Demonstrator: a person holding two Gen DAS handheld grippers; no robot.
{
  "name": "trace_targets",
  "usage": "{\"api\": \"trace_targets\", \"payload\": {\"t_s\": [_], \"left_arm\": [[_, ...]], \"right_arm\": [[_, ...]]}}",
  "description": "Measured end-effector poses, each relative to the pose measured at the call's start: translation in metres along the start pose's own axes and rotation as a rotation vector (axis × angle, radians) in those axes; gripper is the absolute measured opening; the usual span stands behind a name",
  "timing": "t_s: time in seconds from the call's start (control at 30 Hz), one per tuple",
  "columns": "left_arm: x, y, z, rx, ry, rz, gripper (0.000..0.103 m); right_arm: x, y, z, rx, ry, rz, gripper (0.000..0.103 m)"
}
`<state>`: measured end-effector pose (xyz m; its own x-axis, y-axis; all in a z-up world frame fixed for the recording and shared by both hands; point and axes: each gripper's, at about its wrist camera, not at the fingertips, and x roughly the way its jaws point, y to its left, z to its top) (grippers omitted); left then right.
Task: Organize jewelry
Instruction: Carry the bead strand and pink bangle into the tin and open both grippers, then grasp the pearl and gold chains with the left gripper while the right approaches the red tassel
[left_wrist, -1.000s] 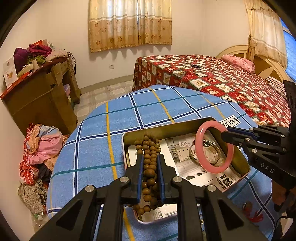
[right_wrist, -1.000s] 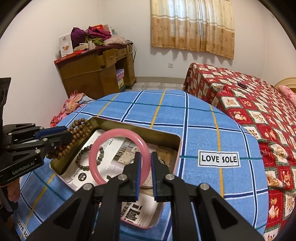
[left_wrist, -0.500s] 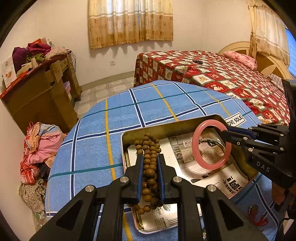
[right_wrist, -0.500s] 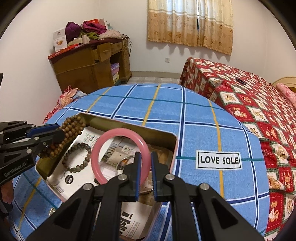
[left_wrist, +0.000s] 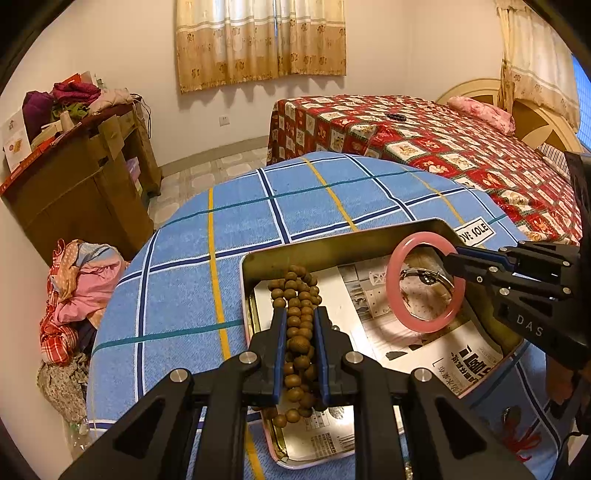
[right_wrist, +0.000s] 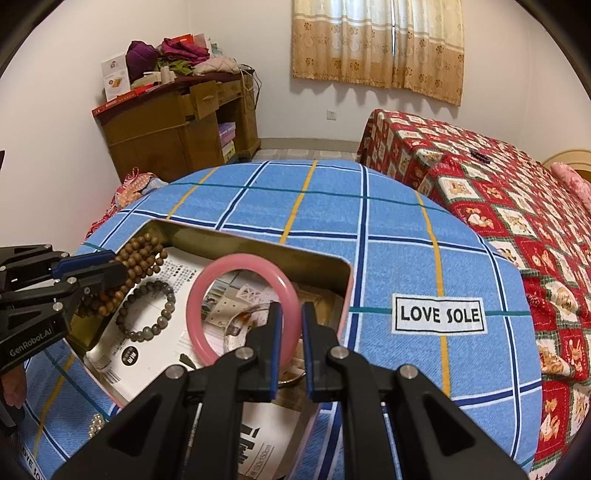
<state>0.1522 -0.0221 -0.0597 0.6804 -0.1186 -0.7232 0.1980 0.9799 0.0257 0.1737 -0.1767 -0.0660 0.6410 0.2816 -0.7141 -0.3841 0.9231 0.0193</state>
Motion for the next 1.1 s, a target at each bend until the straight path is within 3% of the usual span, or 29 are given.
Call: {"api": "trace_targets", "payload": {"t_s": [0.3,0.4,0.43,0.47,0.53,0.57,1.1], "left_arm": [[0.002,-0.001,-0.002,-0.001,-0.006,-0.005,0.015],[0.001,-0.002,-0.001,-0.004,-0.005,-0.014,0.019],[0.0,-0.003,-0.001,0.002,-0.005,-0.01,0.03],[-0.001,-0.004,-0.002,0.006,-0.012,-0.003,0.047],[-0.008,-0.005,-0.002,0.006,-0.042,0.013,0.068],[-0.011,-0.004,-0.002,0.004,-0.056,0.022,0.072],[-0.019,0.006,-0.009,-0.031,-0.047,0.03,0.072]], "right_arm": [[0.002,-0.001,-0.001,0.005,0.005,-0.004,0.013],[0.002,-0.001,-0.001,0.013,-0.003,0.002,0.017],[0.002,-0.001,-0.001,0.017,-0.006,0.005,0.031],[0.001,-0.001,-0.001,0.02,-0.007,0.024,0.036],[0.0,0.002,-0.002,0.01,-0.01,0.02,0.038],[-0.001,0.003,-0.003,0.003,-0.012,0.014,0.039],[-0.011,0.007,-0.006,0.016,-0.027,0.024,0.052]]}}
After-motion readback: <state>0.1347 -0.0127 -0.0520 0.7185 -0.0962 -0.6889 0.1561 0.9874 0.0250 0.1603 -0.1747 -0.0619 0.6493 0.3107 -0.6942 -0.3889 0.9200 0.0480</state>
